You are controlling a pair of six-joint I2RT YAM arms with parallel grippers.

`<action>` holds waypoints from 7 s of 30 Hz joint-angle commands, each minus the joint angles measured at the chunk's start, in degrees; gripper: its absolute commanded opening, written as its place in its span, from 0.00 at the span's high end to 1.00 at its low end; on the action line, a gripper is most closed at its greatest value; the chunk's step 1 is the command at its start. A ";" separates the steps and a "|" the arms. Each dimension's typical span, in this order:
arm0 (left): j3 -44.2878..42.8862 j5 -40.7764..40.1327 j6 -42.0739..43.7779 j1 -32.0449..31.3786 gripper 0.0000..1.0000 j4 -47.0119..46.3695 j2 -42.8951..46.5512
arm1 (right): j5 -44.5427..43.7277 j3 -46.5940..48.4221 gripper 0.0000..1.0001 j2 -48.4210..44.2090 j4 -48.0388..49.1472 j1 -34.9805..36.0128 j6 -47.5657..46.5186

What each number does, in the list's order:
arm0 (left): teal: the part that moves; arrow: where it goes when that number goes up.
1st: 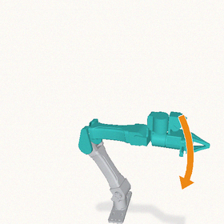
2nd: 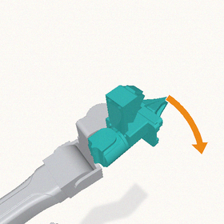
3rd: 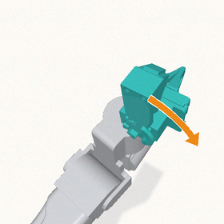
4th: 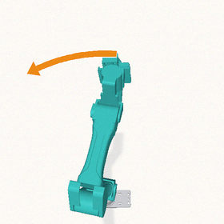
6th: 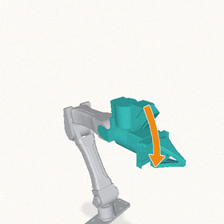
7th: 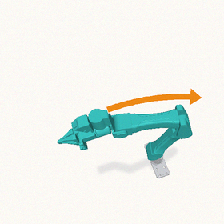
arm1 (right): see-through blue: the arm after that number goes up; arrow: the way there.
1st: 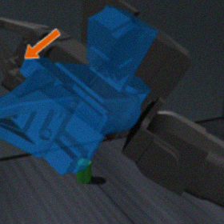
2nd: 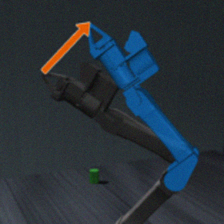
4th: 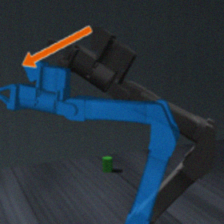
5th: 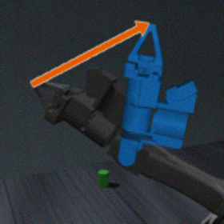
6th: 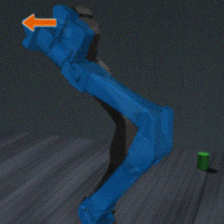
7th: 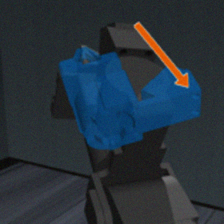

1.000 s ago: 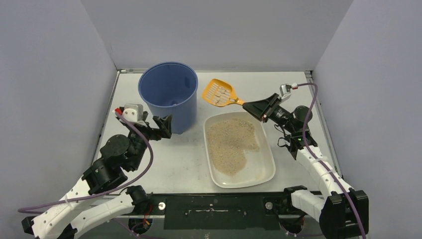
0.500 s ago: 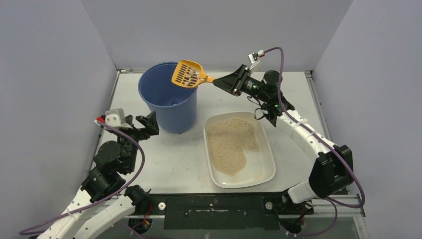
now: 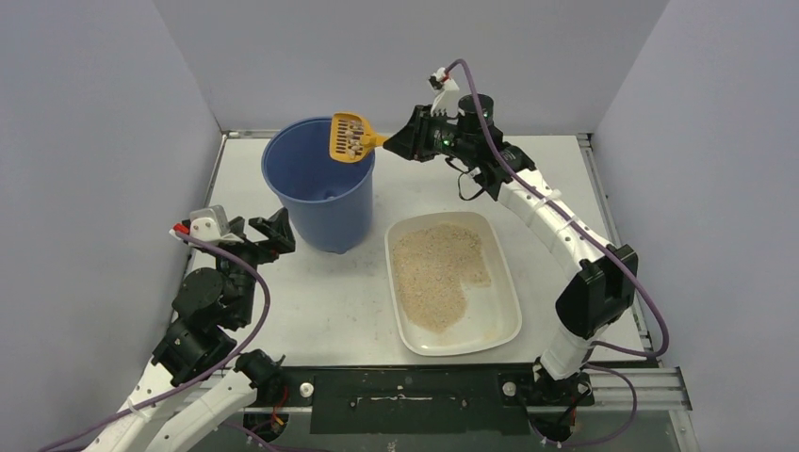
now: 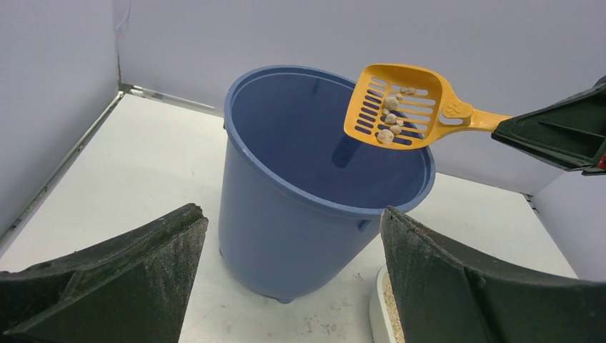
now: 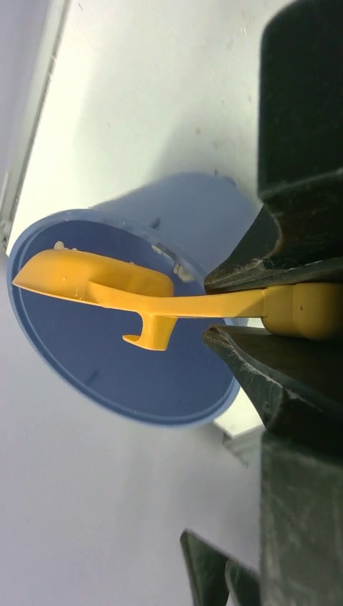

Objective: Clean the litter box

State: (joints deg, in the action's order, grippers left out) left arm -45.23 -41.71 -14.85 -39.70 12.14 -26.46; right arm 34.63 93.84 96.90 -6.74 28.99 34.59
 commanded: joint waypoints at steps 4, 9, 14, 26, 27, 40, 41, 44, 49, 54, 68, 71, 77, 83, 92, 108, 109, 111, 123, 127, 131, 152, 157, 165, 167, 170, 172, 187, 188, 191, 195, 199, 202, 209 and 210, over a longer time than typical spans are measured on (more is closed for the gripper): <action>-0.03 1.43 -0.17 1.01 0.10 -2.94 -0.60 | -9.63 10.64 1.00 0.96 -12.09 4.44 -26.91; -0.02 1.59 -0.24 1.21 0.10 -2.91 -0.66 | -17.23 9.36 1.00 -0.84 -10.52 8.56 -41.78; -0.11 1.77 -0.27 1.35 0.10 -2.83 -0.61 | -21.39 5.00 1.00 -3.85 -5.08 12.57 -55.04; -0.04 1.81 -0.17 1.48 0.10 -2.73 0.23 | -32.11 -2.57 1.00 -7.91 1.81 20.94 -81.03; -0.03 1.81 -0.18 1.47 0.10 -2.75 0.26 | -28.05 -0.51 1.00 -7.46 -2.56 21.55 -81.93; 0.06 1.56 0.08 1.75 0.10 -2.78 0.36 | -41.61 9.06 1.00 -1.16 -11.99 26.19 -87.00; 0.06 1.58 0.11 1.76 0.10 -2.65 0.31 | -34.61 15.35 1.00 1.31 -22.18 26.63 -86.65; -0.03 1.35 0.07 1.87 0.10 -2.59 0.40 | -40.79 13.58 1.00 1.74 -15.90 24.90 -82.64; 0.06 1.39 0.20 1.99 0.10 -2.81 0.53 | -34.10 14.10 1.00 1.28 -20.38 25.89 -84.35; 0.06 1.49 0.34 2.13 0.10 -2.75 0.36 | -25.95 18.63 1.00 3.21 -27.85 25.57 -84.24; 0.16 0.83 0.43 2.38 0.10 -2.62 0.45 | -33.55 19.00 1.00 5.73 -14.68 21.82 -67.21; 0.12 1.04 0.70 2.48 0.10 -2.79 0.58 | -33.26 15.89 1.00 3.69 -14.04 25.68 -72.48; 0.42 1.13 0.70 2.44 0.09 -3.08 0.69 | -30.76 10.64 1.00 0.22 -8.05 25.28 -70.39; 0.22 1.20 0.75 2.46 0.10 -2.87 0.69 | -32.86 1.37 1.00 -7.90 3.06 25.81 -62.83; 0.15 1.37 0.68 2.44 0.10 -2.82 0.57 | -39.08 -11.09 1.00 -21.67 10.78 25.77 -48.36; 0.15 1.36 0.88 2.53 0.10 -2.78 -0.92 | -49.74 -28.62 1.00 -41.93 -4.51 23.46 -20.34; 0.15 1.40 0.88 2.57 0.10 -2.81 -1.04 | -50.20 -29.99 1.00 -43.09 -5.43 23.40 -19.40; 0.15 1.38 0.88 2.53 0.10 -2.67 -1.26 | -51.85 -32.14 1.00 -44.90 -7.94 23.30 -17.13; 0.06 1.50 0.97 2.70 0.09 -2.57 -2.87 | -53.23 -48.03 1.00 -53.08 -12.22 22.91 -1.12; 0.06 1.47 0.97 2.70 0.09 -2.51 -3.13 | -53.39 -52.79 1.00 -53.94 -12.24 22.54 3.79; 0.13 1.46 1.01 2.72 0.10 -2.56 -3.20 | -53.15 -56.00 0.97 -54.28 -11.10 22.30 7.37; 0.14 1.85 1.10 2.71 0.09 -2.56 -4.56 | -46.73 -66.12 0.65 -47.76 -0.16 15.48 21.53; 0.06 2.15 1.05 2.72 0.10 -2.51 -4.75 | -47.26 -66.82 0.38 -46.80 -1.21 14.46 21.06; 0.13 2.00 1.07 2.71 0.09 -2.43 -4.91 | -48.12 -66.97 0.25 -46.68 -3.90 13.53 20.90; 0.06 1.99 1.14 2.72 0.09 -2.36 -5.07 | -48.57 -66.96 0.20 -47.08 -4.95 13.55 20.45; 0.10 1.90 1.14 2.70 0.09 -2.34 -5.14 | -50.05 -65.89 0.13 -48.15 -7.51 13.52 18.88; 0.06 1.98 1.14 2.72 0.09 -2.35 -5.29 | -51.38 -64.38 0.07 -49.10 -9.25 13.55 16.74; -0.72 3.26 0.88 2.71 0.10 -1.51 -6.69 | -64.20 -44.61 0.00 -41.49 -31.63 13.55 3.78; -0.73 3.38 0.83 2.70 0.10 -1.50 -6.68 | -64.66 -43.41 0.00 -40.02 -33.47 13.55 3.02; -0.84 3.63 0.79 2.70 0.10 -1.40 -6.63 | -67.31 -40.88 0.00 -35.82 -38.37 13.36 2.33; -0.91 4.12 0.70 2.70 0.10 -1.33 -6.53 | -63.63 -41.78 0.00 -32.71 -38.29 10.64 0.35; -0.86 4.27 0.61 2.70 0.09 -1.33 -6.26 | -57.87 -44.55 0.00 -31.40 -35.06 4.16 -1.90; -0.91 4.34 0.61 2.70 0.09 -1.35 -6.16 | -55.14 -46.82 0.00 -31.13 -32.38 0.82 -3.22; -0.91 4.45 0.61 2.70 0.09 -1.40 -6.16 | -43.04 -51.09 0.04 -28.99 -25.61 -6.59 -4.31; -0.91 4.53 0.61 2.70 0.09 -1.40 -6.15 | -42.31 -51.57 0.05 -28.78 -24.75 -7.41 -4.13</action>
State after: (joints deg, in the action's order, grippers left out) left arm -44.71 -38.06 -14.39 -37.34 11.84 -32.95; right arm -14.31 43.62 67.40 -37.39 23.94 31.38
